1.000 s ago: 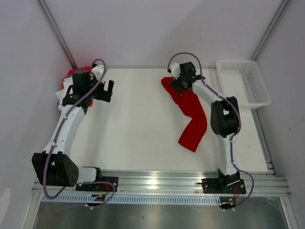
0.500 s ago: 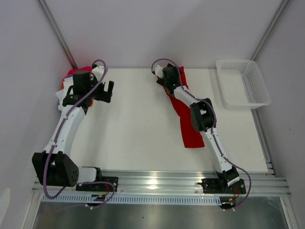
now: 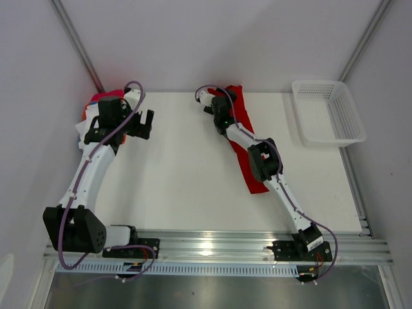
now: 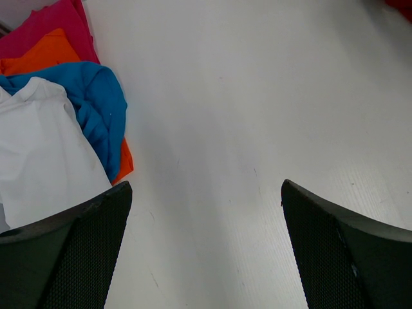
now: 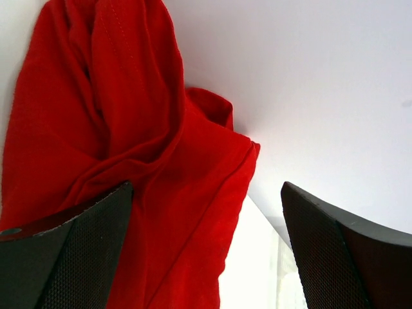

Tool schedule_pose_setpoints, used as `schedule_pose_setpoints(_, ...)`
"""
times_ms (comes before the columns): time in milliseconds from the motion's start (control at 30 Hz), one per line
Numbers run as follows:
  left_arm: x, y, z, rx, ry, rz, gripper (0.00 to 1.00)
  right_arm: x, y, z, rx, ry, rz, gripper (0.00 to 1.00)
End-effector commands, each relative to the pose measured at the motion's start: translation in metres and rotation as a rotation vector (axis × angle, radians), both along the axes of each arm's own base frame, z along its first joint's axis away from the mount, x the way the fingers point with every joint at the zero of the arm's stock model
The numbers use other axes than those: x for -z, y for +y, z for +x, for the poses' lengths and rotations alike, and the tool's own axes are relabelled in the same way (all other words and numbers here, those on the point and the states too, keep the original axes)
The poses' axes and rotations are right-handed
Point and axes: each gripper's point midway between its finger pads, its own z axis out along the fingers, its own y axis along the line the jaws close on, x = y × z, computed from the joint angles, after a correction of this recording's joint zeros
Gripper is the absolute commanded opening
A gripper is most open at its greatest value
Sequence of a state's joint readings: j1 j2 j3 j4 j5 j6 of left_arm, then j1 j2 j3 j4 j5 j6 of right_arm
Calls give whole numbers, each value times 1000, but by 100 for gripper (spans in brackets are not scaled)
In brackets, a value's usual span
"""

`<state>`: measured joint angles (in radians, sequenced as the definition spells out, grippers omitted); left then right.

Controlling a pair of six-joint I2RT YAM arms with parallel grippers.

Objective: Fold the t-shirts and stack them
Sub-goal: Fold the tshirt

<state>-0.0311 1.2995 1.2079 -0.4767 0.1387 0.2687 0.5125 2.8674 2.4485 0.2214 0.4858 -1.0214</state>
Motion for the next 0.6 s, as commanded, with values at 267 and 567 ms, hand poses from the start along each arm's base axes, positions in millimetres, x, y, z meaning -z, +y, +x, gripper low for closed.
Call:
schedule_pose_setpoints(267, -25, 3, -9, -13, -86, -13, 99, -103, 25, -17, 41, -175, 263, 99)
schedule_pose_setpoints(567, -18, -8, -3, 36, -59, -43, 99, -243, -45, -66, 32, -73, 489, 99)
